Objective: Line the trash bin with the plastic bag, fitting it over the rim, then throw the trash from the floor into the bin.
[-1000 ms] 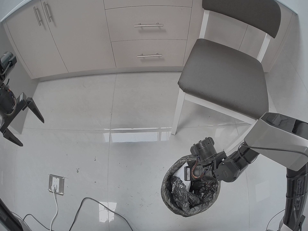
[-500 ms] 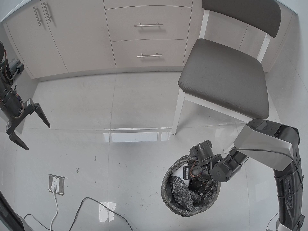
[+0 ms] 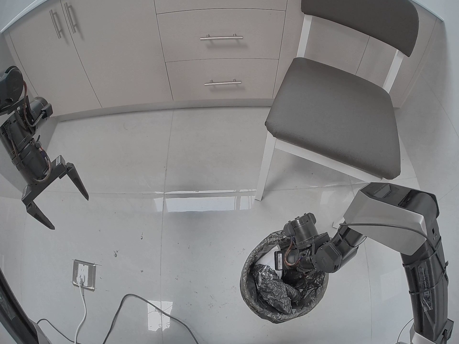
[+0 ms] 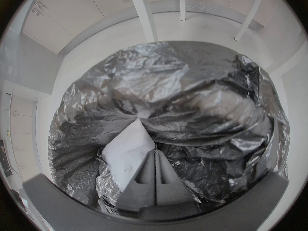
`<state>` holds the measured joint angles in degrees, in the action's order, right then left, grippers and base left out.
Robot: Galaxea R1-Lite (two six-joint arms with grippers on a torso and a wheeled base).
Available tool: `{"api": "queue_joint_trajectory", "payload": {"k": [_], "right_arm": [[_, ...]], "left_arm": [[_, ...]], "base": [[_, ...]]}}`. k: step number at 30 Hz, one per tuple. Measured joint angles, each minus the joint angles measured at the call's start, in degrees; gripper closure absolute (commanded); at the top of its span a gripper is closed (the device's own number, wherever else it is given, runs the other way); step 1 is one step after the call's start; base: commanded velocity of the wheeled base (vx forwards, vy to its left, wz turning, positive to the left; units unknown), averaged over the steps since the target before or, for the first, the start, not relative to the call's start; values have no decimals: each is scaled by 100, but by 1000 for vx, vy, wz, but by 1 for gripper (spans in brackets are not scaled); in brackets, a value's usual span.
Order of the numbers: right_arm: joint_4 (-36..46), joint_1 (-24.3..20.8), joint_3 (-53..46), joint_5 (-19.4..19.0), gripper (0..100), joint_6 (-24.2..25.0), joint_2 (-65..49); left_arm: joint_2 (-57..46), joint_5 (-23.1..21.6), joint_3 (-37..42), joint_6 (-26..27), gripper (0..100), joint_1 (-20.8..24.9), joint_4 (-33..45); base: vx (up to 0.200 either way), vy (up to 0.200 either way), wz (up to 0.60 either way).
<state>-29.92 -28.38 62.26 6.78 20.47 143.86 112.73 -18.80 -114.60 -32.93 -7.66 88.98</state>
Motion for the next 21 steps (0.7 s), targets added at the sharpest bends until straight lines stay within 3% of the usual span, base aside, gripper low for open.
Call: {"api": "queue_joint_trajectory", "payload": {"k": [13,21], "right_arm": [[-9,-1,-230,-18,100,24,-163],[13,-11,-763,-90,100,52,-1192]], "left_arm": [[224,0,0,-68,0,146,-18],[169,35,0,-112,0,201,-9]], "base": [[0,0,0],[0,0,0]]}}
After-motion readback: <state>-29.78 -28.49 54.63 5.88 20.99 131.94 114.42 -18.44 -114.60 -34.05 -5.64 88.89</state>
